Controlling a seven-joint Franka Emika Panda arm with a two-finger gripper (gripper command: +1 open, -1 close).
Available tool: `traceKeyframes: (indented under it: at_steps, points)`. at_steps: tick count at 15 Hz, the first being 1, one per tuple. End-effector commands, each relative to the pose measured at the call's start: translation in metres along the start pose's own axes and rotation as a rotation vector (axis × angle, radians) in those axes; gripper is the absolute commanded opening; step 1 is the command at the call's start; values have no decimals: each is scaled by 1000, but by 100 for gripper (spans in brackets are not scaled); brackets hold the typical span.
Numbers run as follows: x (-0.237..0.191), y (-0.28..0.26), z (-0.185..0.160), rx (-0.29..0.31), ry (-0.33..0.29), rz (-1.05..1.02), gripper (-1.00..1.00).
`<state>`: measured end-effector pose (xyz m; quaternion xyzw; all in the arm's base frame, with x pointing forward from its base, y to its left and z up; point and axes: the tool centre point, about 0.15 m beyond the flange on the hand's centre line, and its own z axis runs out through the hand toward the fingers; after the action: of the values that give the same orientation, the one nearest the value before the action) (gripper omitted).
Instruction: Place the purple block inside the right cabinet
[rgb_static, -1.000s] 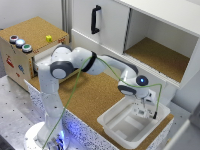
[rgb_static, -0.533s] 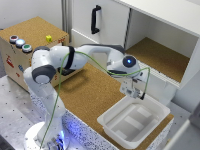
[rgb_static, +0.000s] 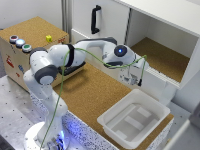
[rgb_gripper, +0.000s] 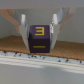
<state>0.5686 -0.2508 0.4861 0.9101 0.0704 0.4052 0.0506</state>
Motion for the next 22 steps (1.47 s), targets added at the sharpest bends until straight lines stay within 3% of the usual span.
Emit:
traceKeyframes:
  at_steps: [1, 9, 10, 14, 20, 22]
  points:
    - [57, 29, 67, 63, -84, 10, -100]
    - [52, 35, 104, 70, -159, 25, -100]
    - [52, 33, 102, 69, -158, 23, 100]
    - [53, 22, 62, 50, -80, 29, 100]
    - [40, 8, 1, 46, -25, 32, 100]
    - [23, -4, -17, 9, -21, 20, 100]
